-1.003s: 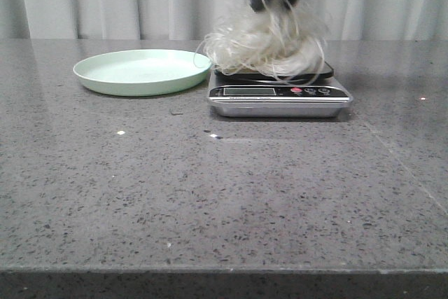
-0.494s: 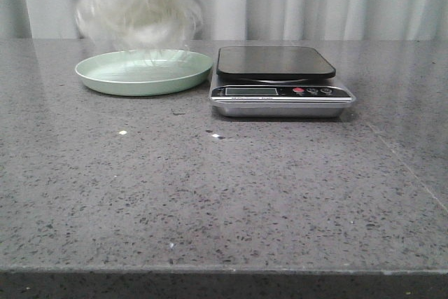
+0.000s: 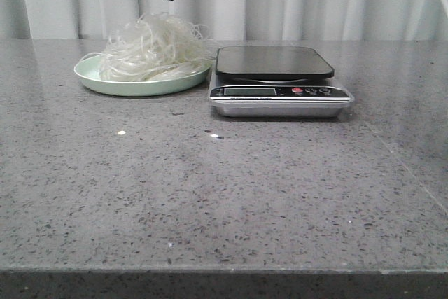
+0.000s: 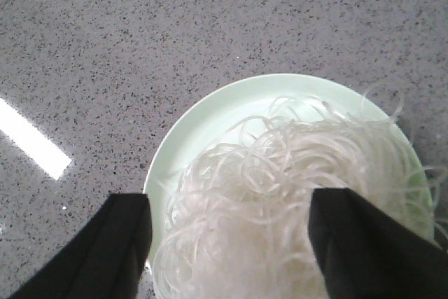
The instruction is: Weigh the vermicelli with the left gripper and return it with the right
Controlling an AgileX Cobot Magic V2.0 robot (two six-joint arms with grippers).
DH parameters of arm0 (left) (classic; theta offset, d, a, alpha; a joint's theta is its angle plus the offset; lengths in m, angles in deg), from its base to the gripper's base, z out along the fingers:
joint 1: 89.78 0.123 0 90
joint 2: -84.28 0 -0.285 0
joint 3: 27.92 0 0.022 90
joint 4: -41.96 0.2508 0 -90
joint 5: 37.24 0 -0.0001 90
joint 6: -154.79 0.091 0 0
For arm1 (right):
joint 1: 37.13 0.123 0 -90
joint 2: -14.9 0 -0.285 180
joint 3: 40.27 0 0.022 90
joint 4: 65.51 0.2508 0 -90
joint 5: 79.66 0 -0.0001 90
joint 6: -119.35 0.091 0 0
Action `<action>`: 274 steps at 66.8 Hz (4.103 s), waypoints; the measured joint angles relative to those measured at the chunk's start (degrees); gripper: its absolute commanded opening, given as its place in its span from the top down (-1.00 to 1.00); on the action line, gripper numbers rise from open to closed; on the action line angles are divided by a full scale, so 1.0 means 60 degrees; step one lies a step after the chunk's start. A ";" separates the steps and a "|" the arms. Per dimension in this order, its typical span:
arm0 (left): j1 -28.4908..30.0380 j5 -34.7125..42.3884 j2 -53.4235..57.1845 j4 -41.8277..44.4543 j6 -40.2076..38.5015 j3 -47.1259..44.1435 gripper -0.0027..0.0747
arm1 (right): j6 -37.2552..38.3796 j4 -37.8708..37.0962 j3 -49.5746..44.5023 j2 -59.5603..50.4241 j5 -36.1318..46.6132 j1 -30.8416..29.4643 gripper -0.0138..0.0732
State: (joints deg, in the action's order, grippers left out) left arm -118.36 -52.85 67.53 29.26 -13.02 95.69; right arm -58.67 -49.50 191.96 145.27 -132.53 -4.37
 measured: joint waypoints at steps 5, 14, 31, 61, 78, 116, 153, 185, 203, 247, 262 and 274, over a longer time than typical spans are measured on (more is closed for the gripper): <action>0.0000 0.0000 0.0000 0.0000 0.0000 0.0000 0.60 | 0.0000 0.0000 0.0000 -0.0281 -0.0322 -0.0155 -0.69; 0.0000 0.0000 0.0000 0.0000 0.0000 0.0000 0.60 | -0.0231 -0.0036 0.0000 -0.0975 -0.0998 -0.0548 -0.69; 0.0000 0.0000 0.0000 0.0000 0.0000 0.0000 0.60 | -0.1119 -0.0105 -0.1296 -0.3099 -0.1296 -0.0714 -0.69; 0.0000 0.0000 0.0000 0.0000 0.0000 0.0000 0.60 | -0.1408 -0.0105 -0.8061 -0.8973 0.1365 -0.0714 -0.68; 0.0000 0.0000 0.0000 0.0000 0.0000 0.0000 0.60 | -0.1422 -0.0105 -1.2474 -1.2741 0.3547 -0.0714 -0.68; 0.0000 0.0000 0.0000 0.0000 0.0000 0.0000 0.60 | -0.1422 -0.0088 -1.8216 -2.0484 0.5431 -0.0714 -0.59; 0.0000 0.0000 0.0000 0.0000 0.0000 0.0000 0.60 | -0.1429 -0.0088 -1.8404 -2.0559 0.4711 -0.0714 0.30; 0.0227 0.0063 0.0000 0.0000 0.0000 -0.0496 0.60 | -0.1429 -0.0088 -1.8404 -2.0559 0.4624 -0.0714 0.30; 0.2132 0.0906 0.0352 0.1224 0.0000 -0.2037 0.60 | -0.1429 -0.0088 -1.8404 -2.0559 0.4624 -0.0714 0.30; 0.4693 0.2505 0.1535 0.2014 -0.2031 -0.3502 0.60 | -0.1429 -0.0088 -1.8404 -2.0559 0.4624 -0.0714 0.30; 0.4708 0.2505 0.1535 0.2014 -0.2031 -0.3502 0.60 | -0.1429 -0.0088 -1.8404 -2.0559 0.4624 -0.0714 0.30; 0.4708 0.2505 0.1535 0.2014 -0.2031 -0.3502 0.60 | -0.1429 -0.0088 -1.8404 -2.0559 0.4624 -0.0714 0.30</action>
State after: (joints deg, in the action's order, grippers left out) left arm -90.11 -37.82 76.74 41.34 -25.21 74.68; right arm -67.25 -50.03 81.53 21.92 -104.78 -8.65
